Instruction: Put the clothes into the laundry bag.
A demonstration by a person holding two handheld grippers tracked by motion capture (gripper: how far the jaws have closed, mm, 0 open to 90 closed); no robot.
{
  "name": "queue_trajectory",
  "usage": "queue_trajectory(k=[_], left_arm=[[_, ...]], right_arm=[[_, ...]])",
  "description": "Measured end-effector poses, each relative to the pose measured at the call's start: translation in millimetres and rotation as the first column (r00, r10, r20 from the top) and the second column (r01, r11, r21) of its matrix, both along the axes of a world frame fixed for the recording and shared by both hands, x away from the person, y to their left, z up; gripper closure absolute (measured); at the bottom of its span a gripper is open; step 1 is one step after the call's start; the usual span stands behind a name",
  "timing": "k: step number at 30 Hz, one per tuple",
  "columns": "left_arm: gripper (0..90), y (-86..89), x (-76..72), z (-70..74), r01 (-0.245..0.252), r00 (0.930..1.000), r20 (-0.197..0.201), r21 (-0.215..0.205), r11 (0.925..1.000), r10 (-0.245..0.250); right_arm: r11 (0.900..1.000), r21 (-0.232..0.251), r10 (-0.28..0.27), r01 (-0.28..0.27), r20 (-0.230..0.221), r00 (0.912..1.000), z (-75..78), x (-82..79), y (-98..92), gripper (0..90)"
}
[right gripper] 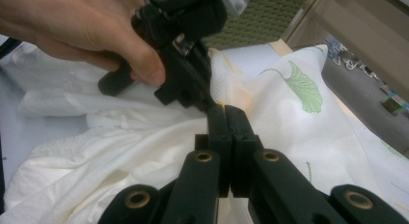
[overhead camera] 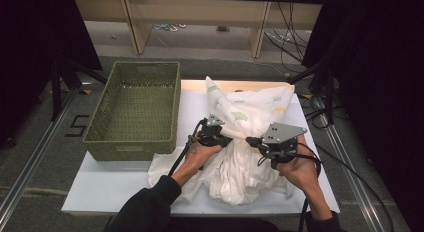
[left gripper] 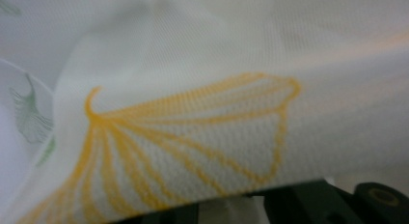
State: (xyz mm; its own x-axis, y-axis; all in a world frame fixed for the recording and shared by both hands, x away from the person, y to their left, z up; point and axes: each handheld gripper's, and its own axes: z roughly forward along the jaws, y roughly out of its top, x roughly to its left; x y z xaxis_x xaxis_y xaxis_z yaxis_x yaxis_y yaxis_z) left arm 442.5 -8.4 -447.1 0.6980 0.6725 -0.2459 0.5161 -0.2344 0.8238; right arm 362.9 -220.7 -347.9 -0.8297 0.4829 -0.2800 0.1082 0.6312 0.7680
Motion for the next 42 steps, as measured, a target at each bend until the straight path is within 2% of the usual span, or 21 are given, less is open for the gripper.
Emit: queue_trajectory(k=[3, 5, 7, 9, 11, 14, 15, 16, 17, 18, 19, 20, 21, 22, 24, 27, 29, 32, 35, 39, 42], left_arm=[[58.6, 8.7, -11.5, 9.5, 0.050, 0.9987, -0.012, -0.003, 0.9988, -0.050], [41.3, 15.6, -27.0, 20.9, 0.080, 0.9966, 0.017, 0.046, 0.9958, -0.080], [31.1, 23.3, -39.2, 28.8, 0.106, 0.9933, 0.035, 0.102, 0.9892, -0.110], [25.8, 31.2, -53.9, 34.1, 0.140, 0.9894, 0.021, 0.132, 0.9813, -0.144], [20.0, 35.5, -69.5, 32.3, 0.180, 0.9835, -0.011, 0.116, 0.9767, -0.180], [16.6, 32.6, -82.3, 21.6, 0.231, 0.9729, -0.039, 0.140, 0.9627, -0.228], [16.7, 30.0, -85.5, 17.5, 0.252, 0.9675, -0.029, 0.172, 0.9521, -0.251], [16.7, 26.2, -87.2, 12.7, 0.276, 0.9612, -0.045, 0.191, 0.9421, -0.272], [16.6, 22.4, -87.9, 9.6, 0.278, 0.9607, -0.055, 0.176, 0.9445, -0.272], [15.8, 17.1, -86.0, 5.2, 0.303, 0.9529, -0.055, 0.165, 0.9386, -0.298], [15.5, 12.5, -86.6, 2.6, 0.291, 0.9565, -0.066, 0.147, 0.9453, -0.284], [15.4, 6.9, -85.2, 0.1, 0.281, 0.9596, -0.053, 0.153, 0.9473, -0.276], [15.8, 1.1, -83.6, -2.5, 0.276, 0.9611, -0.029, 0.155, 0.9486, -0.275], [20.0, -3.9, -81.9, -5.1, 0.280, 0.9593, -0.010, 0.165, 0.9458, -0.282], [39.8, -12.0, -78.5, -10.1, 0.289, 0.9549, 0.020, 0.172, 0.9418, -0.296], [68.2, -22.7, -71.8, -14.7, 0.269, 0.9622, 0.018, 0.101, 0.9579, -0.272], [77.7, -25.5, -65.3, -10.6, 0.232, 0.9700, 0.052, 0.093, 0.9683, -0.237], [80.3, -25.2, -55.3, -0.7, 0.167, 0.9812, 0.088, 0.063, 0.9840, -0.172], [80.8, -22.7, -41.4, 15.0, 0.103, 0.9881, 0.110, 0.044, 0.9938, -0.107], [81.3, -20.6, -25.0, 34.7, 0.019, 0.9896, 0.143, -0.014, 0.9997, -0.017], [81.3, -19.1, -13.7, 34.9, -0.038, 0.9894, 0.139, -0.042, 0.9984, 0.043]], right_arm=[[1.000, 0.002, 0.004, -0.004, 0.007, 1.0000, -0.2, 1.0, -1.4, 90.0], [1.000, 0.009, -0.001, 0.001, 0.002, 1.0000, 0.5, 1.5, -3.2, 90.0], [1.000, 0.011, -0.002, 0.002, 0.001, 1.0000, 0.4, 1.5, -3.8, 90.0], [1.000, 0.013, -0.006, 0.006, 0.003, 1.0000, 0.4, 1.5, -3.9, 90.0], [1.000, 0.015, -0.008, 0.008, 0.002, 1.0000, 1.2, 1.0, -3.4, 90.0], [1.000, 0.008, -0.005, 0.005, 0.009, 0.9999, 0.2, 1.8, -2.5, 90.0], [1.000, 0.009, -0.004, 0.004, 0.008, 1.0000, -0.2, 1.8, -2.4, 90.0], [1.000, 0.010, -0.004, 0.004, 0.008, 1.0000, -0.1, 1.8, -2.4, 90.0], [1.000, 0.011, -0.009, 0.009, 0.004, 1.0000, 0.3, 1.5, -2.7, 90.0], [1.000, 0.013, -0.010, 0.009, 0.004, 0.9999, 0.3, 1.5, -2.8, 90.0], [1.000, 0.011, -0.009, 0.009, 0.005, 0.9999, 0.2, 1.7, -3.0, 90.0], [1.000, 0.012, -0.009, 0.009, 0.007, 0.9999, 0.0, 1.7, -3.0, 90.0], [1.000, 0.014, -0.010, 0.010, 0.005, 0.9999, -0.2, 1.8, -2.8, 90.0], [1.000, 0.014, -0.011, 0.011, 0.003, 0.9999, -0.1, 1.8, -2.7, 90.0], [1.000, 0.013, -0.010, 0.010, 0.009, 0.9999, 0.0, 1.7, -2.9, 90.0], [1.000, 0.013, -0.002, 0.001, 0.013, 0.9999, 1.5, 1.4, -4.2, 90.0], [1.000, 0.022, -0.017, 0.016, 0.015, 0.9997, 2.3, 0.8, -4.5, 90.0], [1.000, 0.023, -0.016, 0.015, 0.018, 0.9997, 4.8, -0.9, -8.1, 90.0], [0.999, 0.033, -0.025, 0.025, 0.022, 0.9994, 8.8, -2.9, -11.9, 90.0], [0.999, 0.043, -0.030, 0.029, 0.024, 0.9993, 13.2, -5.9, -14.8, 90.0], [0.999, 0.041, -0.023, 0.021, 0.028, 0.9994, 14.0, -6.5, -14.1, 90.0]])
